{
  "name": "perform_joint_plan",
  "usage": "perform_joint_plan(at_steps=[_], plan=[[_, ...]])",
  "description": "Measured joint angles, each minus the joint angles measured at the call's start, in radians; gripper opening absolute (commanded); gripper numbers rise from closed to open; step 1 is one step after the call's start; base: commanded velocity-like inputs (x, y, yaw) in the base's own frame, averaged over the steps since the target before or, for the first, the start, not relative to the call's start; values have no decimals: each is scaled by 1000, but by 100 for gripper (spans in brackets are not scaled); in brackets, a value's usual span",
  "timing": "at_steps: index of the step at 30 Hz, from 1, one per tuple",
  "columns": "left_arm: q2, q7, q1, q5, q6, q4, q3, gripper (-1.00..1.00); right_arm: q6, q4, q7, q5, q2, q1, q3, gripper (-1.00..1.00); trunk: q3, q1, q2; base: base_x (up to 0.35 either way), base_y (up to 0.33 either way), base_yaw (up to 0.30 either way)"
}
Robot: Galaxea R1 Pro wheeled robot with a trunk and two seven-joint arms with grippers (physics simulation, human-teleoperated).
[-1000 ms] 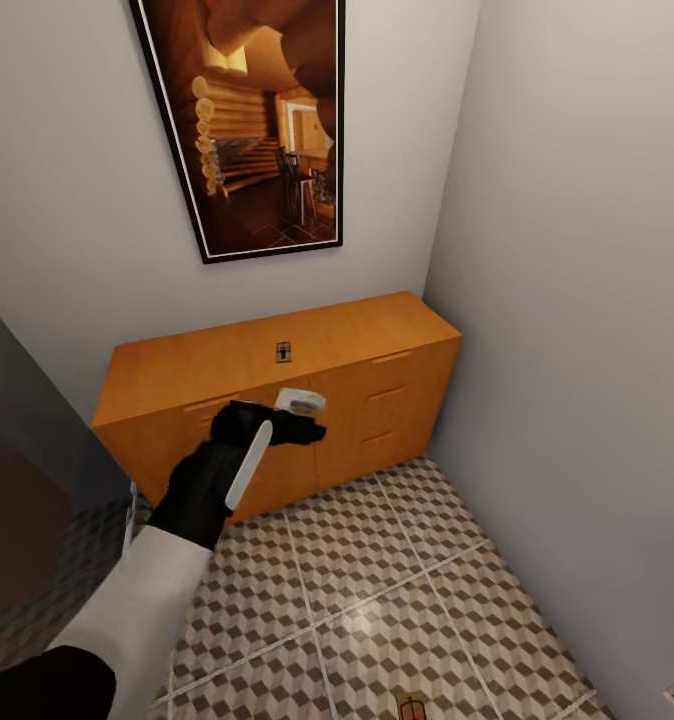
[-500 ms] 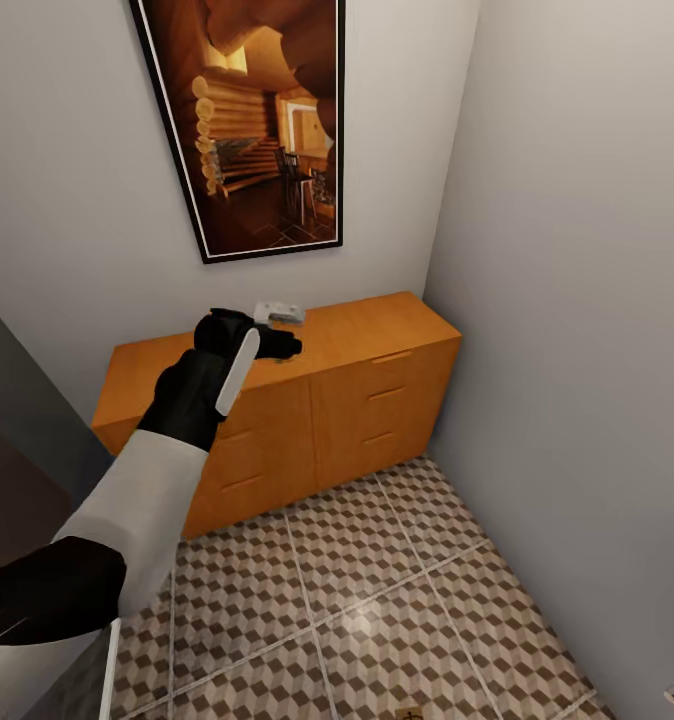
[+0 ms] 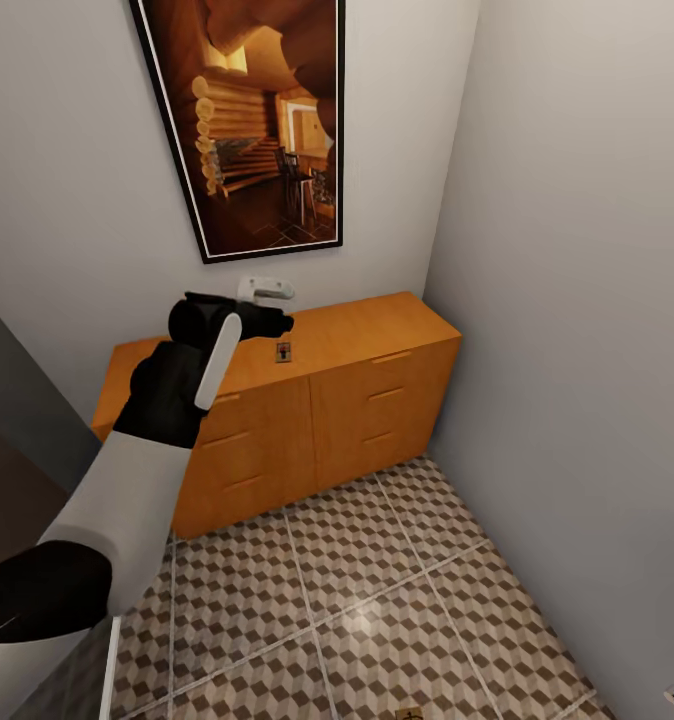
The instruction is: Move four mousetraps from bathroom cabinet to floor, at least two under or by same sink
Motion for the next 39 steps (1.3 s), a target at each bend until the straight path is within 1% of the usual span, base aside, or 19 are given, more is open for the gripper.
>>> perform_joint_plan(at_steps=[11,16,22,27,39], plan=[[5,0,14,0,-1,26,0,100,0,0,0,0,0,0,0,-100,0,0,0,0,0,0],[5,0,15,0,-2,62,0,100,0,0,0,0,0,0,0,-100,0,0,0,27,0,0],[5,0,16,0,-5,126,0,100,-1,0,0,0,0,0,0,-100,0,0,0,123,0,0],[5,0,16,-1,-7,163,0,100,-1,0,0,0,0,0,0,-100,0,0,0,146,0,0],[5,-1,16,-1,-9,198,0,100,-1,0,1,0,0,0,0,-100,0,0,0,149,0,0]])
